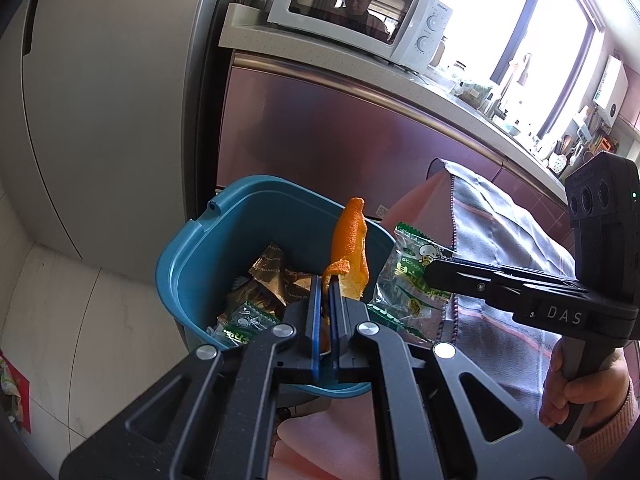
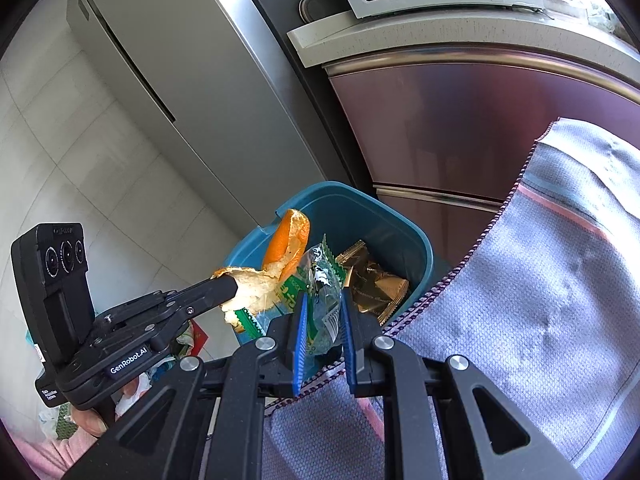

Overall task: Collect trash
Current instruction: 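Open both tools to drop the peel and wrapper into the teal bin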

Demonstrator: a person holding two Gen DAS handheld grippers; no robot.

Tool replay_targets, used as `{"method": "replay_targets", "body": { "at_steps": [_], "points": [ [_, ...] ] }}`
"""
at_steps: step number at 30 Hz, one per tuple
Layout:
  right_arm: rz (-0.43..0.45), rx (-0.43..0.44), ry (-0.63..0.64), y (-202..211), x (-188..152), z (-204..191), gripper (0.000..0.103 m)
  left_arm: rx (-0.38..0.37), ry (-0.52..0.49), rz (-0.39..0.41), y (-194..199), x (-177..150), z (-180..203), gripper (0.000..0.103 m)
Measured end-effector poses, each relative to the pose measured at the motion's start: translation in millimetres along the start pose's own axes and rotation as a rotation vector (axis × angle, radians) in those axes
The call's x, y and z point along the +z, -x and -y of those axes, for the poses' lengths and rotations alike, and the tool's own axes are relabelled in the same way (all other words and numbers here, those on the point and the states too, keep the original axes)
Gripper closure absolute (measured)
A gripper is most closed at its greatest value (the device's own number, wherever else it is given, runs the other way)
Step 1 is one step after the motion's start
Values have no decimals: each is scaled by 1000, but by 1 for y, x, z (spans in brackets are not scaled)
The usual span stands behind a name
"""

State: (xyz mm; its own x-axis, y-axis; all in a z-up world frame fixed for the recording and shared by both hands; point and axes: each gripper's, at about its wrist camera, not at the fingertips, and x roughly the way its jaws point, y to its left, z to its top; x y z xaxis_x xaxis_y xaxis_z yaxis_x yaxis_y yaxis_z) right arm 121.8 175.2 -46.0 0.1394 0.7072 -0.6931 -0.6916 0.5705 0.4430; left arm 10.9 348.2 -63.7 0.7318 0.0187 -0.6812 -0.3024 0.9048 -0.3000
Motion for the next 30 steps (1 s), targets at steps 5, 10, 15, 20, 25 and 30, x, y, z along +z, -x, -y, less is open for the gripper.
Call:
{"method": "replay_targets", "body": {
  "at_steps": [5, 10, 15, 20, 25, 30],
  "points": [
    [-14, -5, -3, -9, 2, -1, 89, 12, -1, -11, -7, -1, 0, 99],
    [-28, -10, -9, -14, 4, 0, 89, 21, -1, -24, -15, -3, -3, 99],
    [-40, -11, -15, -18, 5, 2, 89, 31, -1, -36, -23, -4, -5, 99],
    [-48, -14, -17, -19, 5, 3, 89, 38, 1, -43, -30, -4, -5, 99],
    [-59, -25, -10, -23, 8, 2, 89, 42, 12, -52, -36, -5, -8, 99],
    [-72, -41, 5, -27, 10, -1, 89, 51, 12, -57, -40, -5, -9, 97]
  ]
}}
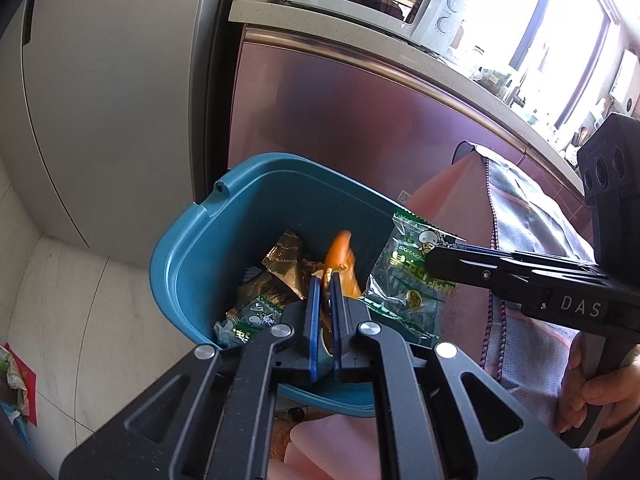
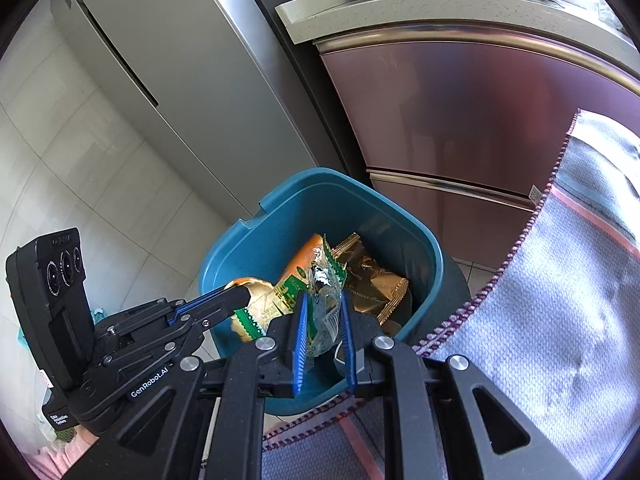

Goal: Collect trash

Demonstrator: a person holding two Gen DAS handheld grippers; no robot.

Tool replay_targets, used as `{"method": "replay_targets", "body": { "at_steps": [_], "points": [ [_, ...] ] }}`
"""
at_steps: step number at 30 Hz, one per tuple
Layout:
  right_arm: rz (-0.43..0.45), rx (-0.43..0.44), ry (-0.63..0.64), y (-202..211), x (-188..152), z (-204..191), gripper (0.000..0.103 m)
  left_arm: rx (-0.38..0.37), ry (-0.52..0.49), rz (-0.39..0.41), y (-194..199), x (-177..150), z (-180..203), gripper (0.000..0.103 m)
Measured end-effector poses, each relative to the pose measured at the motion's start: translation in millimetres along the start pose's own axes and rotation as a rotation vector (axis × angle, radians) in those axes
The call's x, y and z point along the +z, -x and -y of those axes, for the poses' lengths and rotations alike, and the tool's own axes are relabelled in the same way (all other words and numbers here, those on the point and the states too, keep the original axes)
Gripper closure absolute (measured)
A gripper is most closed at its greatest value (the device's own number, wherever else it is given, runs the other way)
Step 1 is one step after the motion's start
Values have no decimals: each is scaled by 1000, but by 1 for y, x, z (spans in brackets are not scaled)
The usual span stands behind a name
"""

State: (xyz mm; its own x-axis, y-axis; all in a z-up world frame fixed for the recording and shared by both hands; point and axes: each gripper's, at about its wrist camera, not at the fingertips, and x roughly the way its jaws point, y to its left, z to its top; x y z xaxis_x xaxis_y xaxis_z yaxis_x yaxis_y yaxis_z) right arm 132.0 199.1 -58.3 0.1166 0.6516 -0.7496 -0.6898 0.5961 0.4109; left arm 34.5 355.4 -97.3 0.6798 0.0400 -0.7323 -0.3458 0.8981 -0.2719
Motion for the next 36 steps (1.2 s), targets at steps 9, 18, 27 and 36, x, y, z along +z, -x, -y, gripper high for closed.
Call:
{"method": "replay_targets", "body": {
  "at_steps": [9, 18, 27, 36],
  "points": [
    [-27, -22, 22, -5, 3, -3, 89, 5, -10, -14, -8, 1, 2, 96],
    [-39, -40, 29, -12, 7, -7, 89, 10, -17, -17, -10, 4, 4, 97],
    [-14, -40, 29, -9, 5, -4, 80, 18, -21, 4, -5, 4, 3, 82],
    [68, -33, 24, 19, -10, 1, 52, 12, -60, 96, 28, 2, 10, 49]
  ]
}}
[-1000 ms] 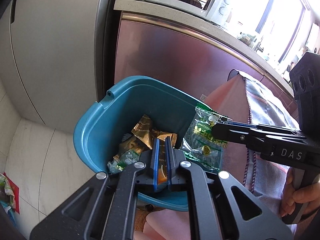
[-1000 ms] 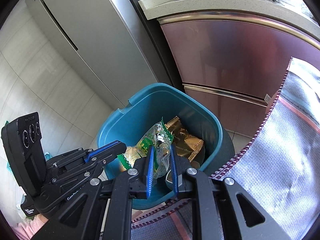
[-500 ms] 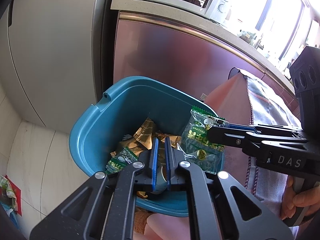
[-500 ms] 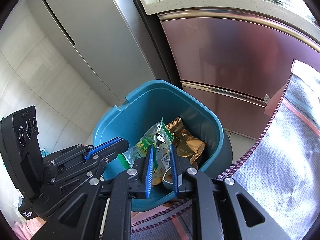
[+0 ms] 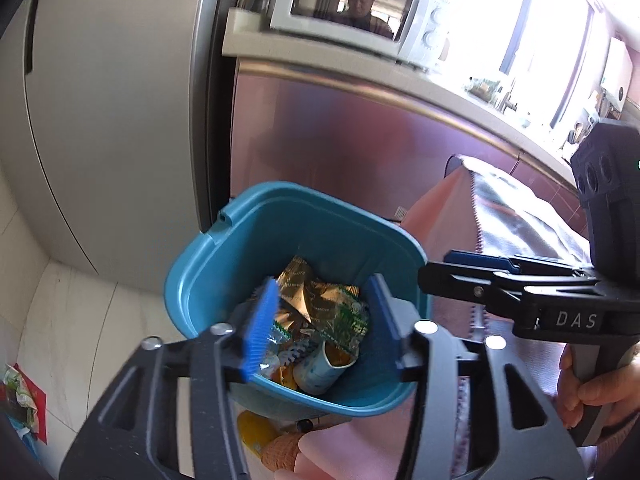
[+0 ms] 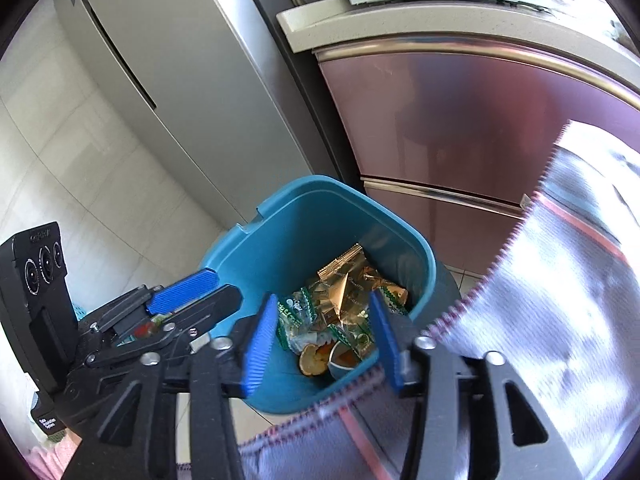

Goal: Collect trash

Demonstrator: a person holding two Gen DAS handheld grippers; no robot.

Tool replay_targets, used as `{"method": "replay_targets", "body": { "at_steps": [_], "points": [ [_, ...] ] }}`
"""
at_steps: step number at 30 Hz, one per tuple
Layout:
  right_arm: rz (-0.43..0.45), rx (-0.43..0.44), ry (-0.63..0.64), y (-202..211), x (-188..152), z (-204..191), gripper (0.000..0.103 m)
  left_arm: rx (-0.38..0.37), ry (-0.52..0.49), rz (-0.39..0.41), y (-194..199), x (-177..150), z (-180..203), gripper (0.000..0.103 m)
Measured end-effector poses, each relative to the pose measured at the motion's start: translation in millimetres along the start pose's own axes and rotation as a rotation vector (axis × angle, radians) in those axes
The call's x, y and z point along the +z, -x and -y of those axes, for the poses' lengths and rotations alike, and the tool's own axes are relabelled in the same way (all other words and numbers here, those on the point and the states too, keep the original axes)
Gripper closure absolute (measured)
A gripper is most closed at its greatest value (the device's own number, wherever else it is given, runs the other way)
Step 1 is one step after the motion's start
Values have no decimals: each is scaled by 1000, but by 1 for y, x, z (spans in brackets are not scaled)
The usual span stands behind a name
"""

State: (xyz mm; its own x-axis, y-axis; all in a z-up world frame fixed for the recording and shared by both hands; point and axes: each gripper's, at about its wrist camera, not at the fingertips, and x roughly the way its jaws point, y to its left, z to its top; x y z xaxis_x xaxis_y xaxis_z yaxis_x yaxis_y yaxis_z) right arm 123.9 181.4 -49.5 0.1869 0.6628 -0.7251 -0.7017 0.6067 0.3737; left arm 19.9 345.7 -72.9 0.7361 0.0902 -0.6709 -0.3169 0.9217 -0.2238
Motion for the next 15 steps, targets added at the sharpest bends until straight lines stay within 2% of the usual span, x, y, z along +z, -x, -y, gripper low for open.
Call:
{"method": "replay_targets", "body": {
  "at_steps": [1, 4, 5, 7, 13, 15],
  "points": [
    [21, -9, 10, 8, -4, 0, 47, -3, -10, 16, 6, 0, 3, 46],
    [95, -40, 13, 38, -19, 4, 39, -3, -41, 76, 26, -1, 12, 25],
    [121, -56, 18, 48, -24, 5, 36, -8, -52, 95, 33, -1, 16, 22],
    [184, -104, 31, 72, -36, 7, 28, -3, -76, 144, 48, -3, 24, 6],
    [368, -292, 64, 148, -77, 15, 7, -15, -121, 271, 85, -12, 56, 6],
    [423, -371, 75, 171, -92, 17, 7, -28, -131, 304, 97, -18, 68, 6]
  ]
}}
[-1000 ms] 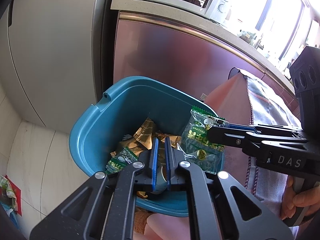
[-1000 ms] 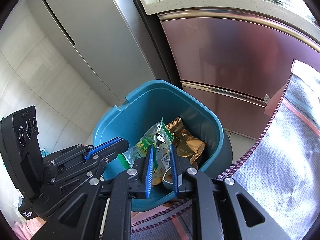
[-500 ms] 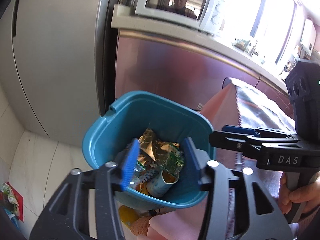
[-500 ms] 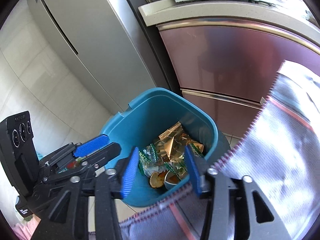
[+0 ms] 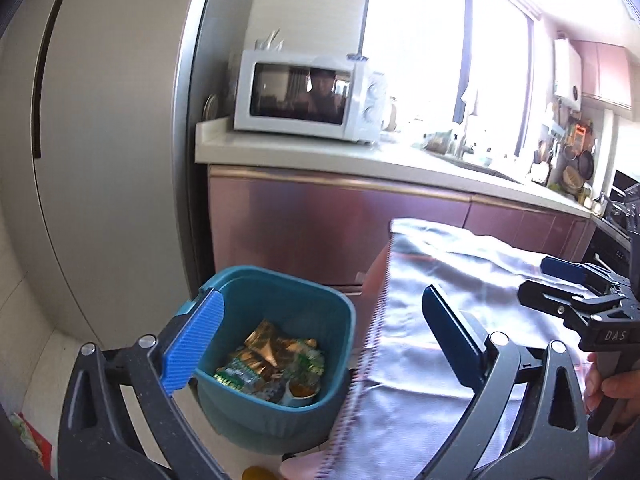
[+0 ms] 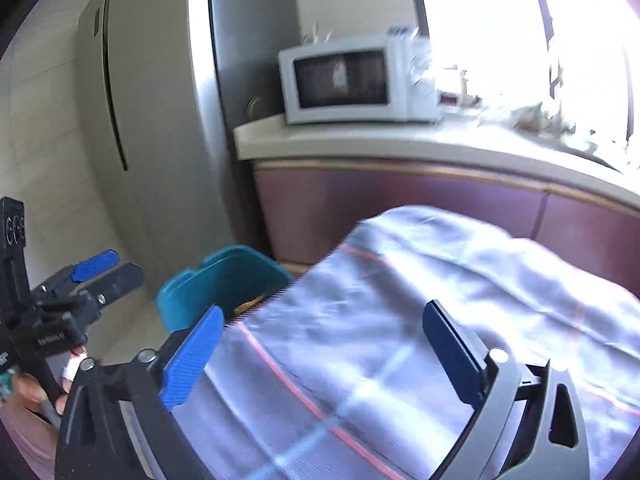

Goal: Collect trash

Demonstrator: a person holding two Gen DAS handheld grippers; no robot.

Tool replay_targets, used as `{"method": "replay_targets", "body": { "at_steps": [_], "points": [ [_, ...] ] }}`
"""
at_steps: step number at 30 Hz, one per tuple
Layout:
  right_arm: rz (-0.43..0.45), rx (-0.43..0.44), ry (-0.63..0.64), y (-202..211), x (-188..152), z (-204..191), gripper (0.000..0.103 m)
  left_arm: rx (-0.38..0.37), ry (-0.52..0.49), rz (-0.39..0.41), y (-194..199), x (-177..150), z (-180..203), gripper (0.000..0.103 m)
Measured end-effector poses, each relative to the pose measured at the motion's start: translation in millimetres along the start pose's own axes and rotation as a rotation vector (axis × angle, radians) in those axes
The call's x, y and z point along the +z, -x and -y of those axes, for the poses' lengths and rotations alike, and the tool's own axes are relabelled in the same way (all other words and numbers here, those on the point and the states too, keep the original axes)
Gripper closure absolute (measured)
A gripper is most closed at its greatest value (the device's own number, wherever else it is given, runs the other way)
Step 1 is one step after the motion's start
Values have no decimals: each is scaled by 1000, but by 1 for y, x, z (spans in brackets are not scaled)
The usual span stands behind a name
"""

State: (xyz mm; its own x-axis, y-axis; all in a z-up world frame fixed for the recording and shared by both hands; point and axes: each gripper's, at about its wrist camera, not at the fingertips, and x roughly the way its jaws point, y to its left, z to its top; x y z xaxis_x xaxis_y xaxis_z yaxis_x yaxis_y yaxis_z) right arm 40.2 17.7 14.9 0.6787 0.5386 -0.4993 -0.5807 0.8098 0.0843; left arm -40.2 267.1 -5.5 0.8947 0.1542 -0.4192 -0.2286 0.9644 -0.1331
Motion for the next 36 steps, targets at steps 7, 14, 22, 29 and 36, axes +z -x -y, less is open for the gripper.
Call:
{"method": "replay_targets", "body": {
  "at_steps": [7, 14, 22, 29, 36],
  "points": [
    [176, -220, -46, 70, -25, 32, 7, -41, -45, 124, 26, 3, 59, 6],
    [247, -344, -91, 108, -48, 57, 7, -107, -105, 126, 30, -4, 121, 6],
    [277, -430, -140, 125, -66, 70, 7, -108, -145, 150, 30, -13, 158, 6],
    [295, -454, -177, 133, -73, 76, 7, -108, -174, 192, 38, -17, 174, 6],
    [311, -463, -188, 139, -76, 77, 7, -106, -182, 205, 44, -19, 178, 6]
  ]
}}
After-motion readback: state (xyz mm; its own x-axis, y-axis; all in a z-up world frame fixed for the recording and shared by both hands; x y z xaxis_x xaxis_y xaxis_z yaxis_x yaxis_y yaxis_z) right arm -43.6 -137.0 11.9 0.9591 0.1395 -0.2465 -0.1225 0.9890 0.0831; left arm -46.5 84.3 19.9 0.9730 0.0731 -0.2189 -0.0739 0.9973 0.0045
